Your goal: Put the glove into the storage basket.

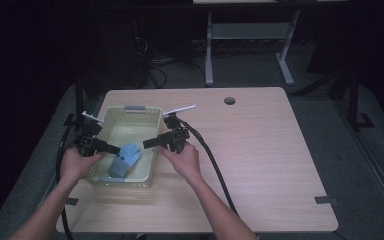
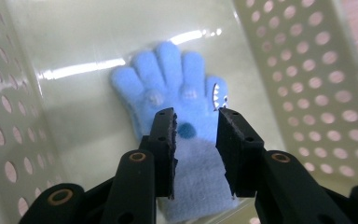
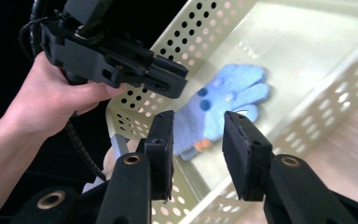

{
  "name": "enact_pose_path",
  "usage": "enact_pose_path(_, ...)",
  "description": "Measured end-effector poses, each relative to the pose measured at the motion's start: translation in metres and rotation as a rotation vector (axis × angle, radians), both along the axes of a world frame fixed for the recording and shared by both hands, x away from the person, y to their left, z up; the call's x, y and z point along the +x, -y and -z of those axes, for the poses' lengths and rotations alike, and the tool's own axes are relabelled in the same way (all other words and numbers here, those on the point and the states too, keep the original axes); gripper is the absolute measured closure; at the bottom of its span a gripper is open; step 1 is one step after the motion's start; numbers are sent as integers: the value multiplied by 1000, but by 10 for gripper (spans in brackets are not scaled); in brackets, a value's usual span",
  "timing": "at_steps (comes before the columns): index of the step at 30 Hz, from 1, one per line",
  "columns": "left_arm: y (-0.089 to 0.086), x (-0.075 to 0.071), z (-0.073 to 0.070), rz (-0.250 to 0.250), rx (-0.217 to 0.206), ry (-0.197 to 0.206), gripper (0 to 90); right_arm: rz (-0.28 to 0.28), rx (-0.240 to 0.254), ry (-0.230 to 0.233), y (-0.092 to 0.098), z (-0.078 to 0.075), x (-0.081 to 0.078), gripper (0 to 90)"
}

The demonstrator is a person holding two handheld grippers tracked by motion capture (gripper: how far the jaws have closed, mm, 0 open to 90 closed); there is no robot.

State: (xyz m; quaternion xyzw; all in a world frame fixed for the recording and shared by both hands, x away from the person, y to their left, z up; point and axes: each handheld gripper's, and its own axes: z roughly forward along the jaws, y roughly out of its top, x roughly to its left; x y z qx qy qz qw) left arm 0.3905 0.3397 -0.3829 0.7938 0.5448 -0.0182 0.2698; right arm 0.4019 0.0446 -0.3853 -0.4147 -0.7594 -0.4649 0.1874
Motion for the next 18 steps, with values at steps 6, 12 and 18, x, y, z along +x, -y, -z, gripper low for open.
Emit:
enact_pose_path(6,2,-2,-4,-8,-37,27,660,9,8,-2,12,-2,2,607)
enact_pose_path(12,4,-6,-14,-14,-73,66,646,20,22,-3,27,-5,3,585)
enact_pose_path(18,10,-8,-22,-15,-101,98,617,37,41,-15,39,-5,5,582)
